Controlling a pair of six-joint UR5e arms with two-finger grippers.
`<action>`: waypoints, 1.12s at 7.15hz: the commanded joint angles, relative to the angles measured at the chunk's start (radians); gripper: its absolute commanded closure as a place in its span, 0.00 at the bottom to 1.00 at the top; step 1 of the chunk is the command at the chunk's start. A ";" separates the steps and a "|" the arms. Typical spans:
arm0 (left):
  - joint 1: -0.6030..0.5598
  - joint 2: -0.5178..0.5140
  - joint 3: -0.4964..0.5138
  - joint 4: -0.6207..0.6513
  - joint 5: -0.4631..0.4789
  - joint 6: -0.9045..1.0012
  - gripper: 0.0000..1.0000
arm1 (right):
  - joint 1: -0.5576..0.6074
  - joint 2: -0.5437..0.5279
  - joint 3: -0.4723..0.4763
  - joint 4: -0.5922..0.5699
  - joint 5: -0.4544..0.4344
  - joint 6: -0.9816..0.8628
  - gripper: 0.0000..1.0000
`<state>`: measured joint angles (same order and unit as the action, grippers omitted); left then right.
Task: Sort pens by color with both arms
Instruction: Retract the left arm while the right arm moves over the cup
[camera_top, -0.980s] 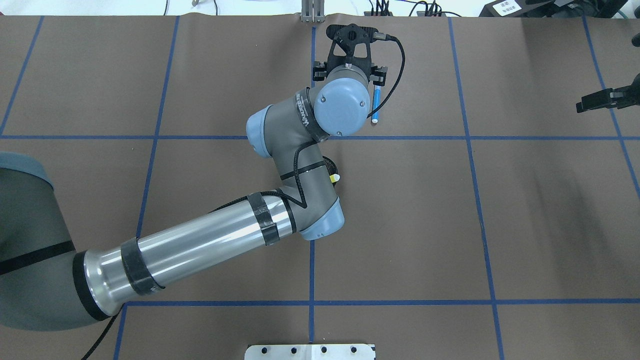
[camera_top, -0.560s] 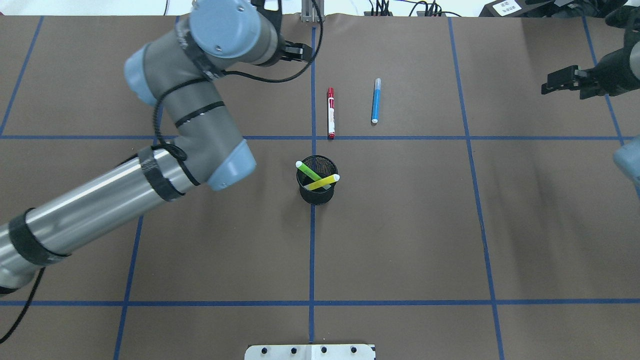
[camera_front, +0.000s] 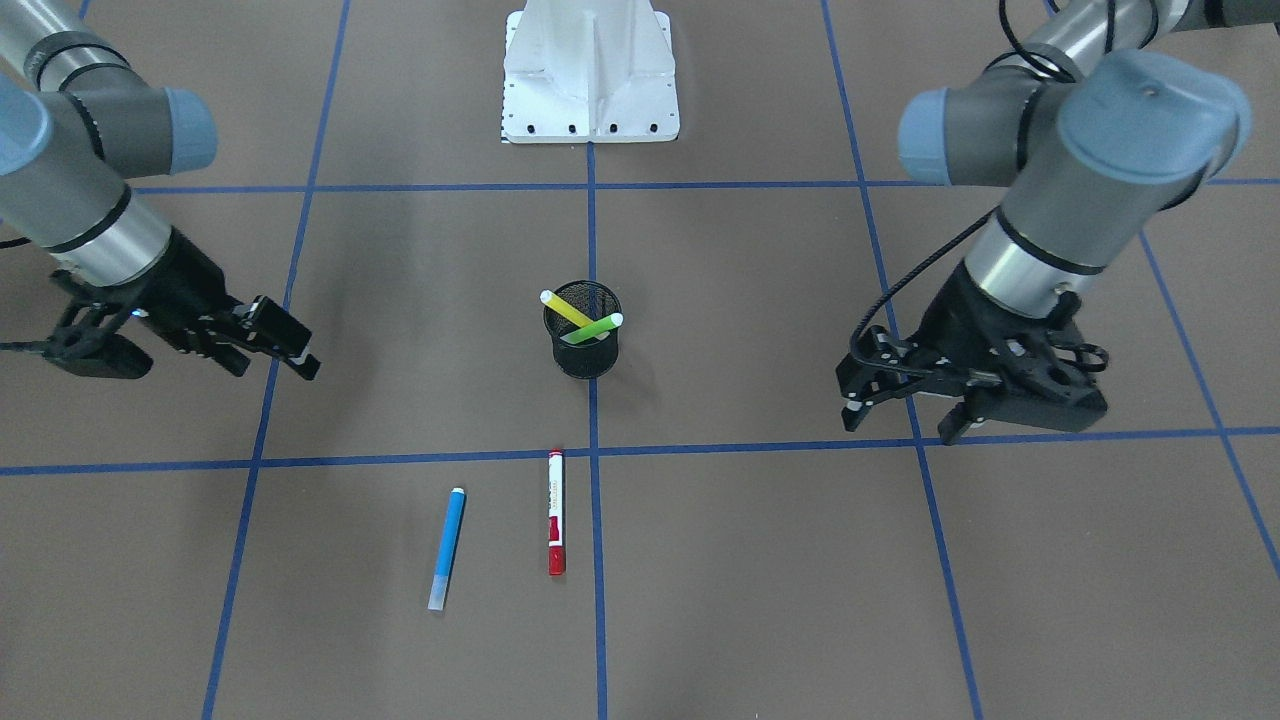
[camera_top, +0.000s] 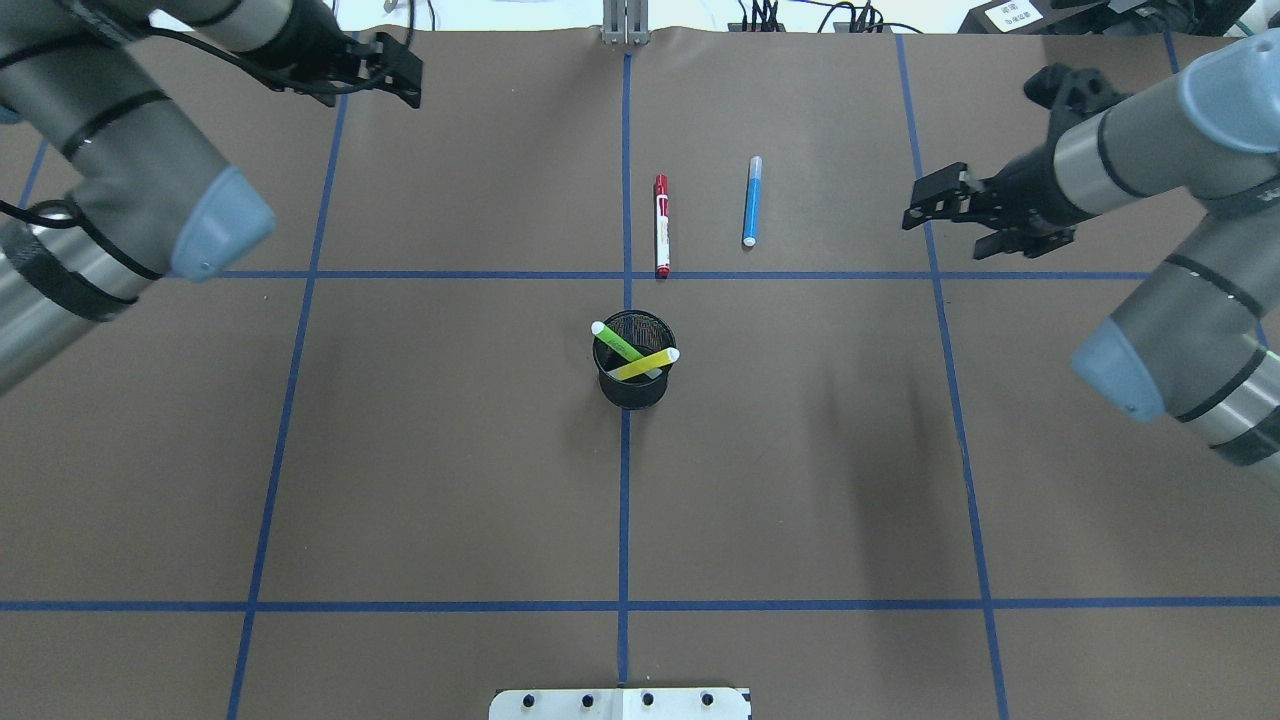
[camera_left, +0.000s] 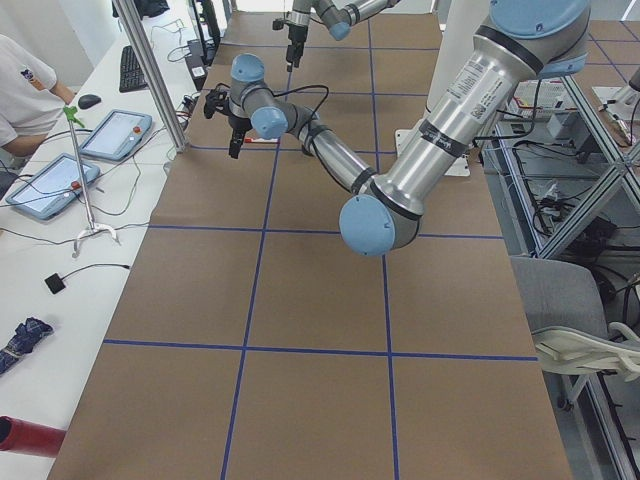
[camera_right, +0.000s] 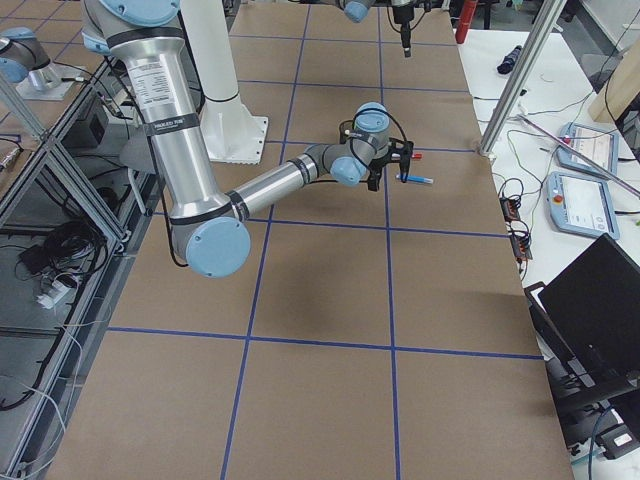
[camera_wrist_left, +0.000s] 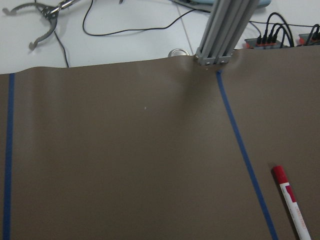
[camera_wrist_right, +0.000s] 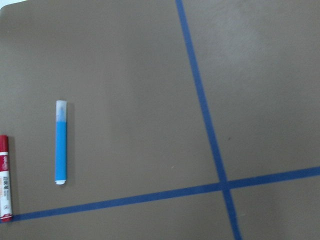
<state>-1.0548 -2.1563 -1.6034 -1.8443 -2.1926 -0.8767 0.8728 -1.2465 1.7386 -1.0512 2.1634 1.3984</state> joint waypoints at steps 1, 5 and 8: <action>-0.106 0.134 -0.021 -0.001 -0.193 0.007 0.01 | -0.138 0.097 0.009 -0.003 -0.036 0.167 0.01; -0.254 0.262 -0.064 -0.003 -0.363 0.036 0.01 | -0.227 0.186 -0.008 -0.001 -0.085 0.287 0.01; -0.261 0.279 -0.079 -0.003 -0.363 0.036 0.01 | -0.236 0.272 -0.053 -0.045 -0.102 0.301 0.01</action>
<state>-1.3132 -1.8830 -1.6768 -1.8474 -2.5550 -0.8407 0.6388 -1.0207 1.7089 -1.0656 2.0670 1.6962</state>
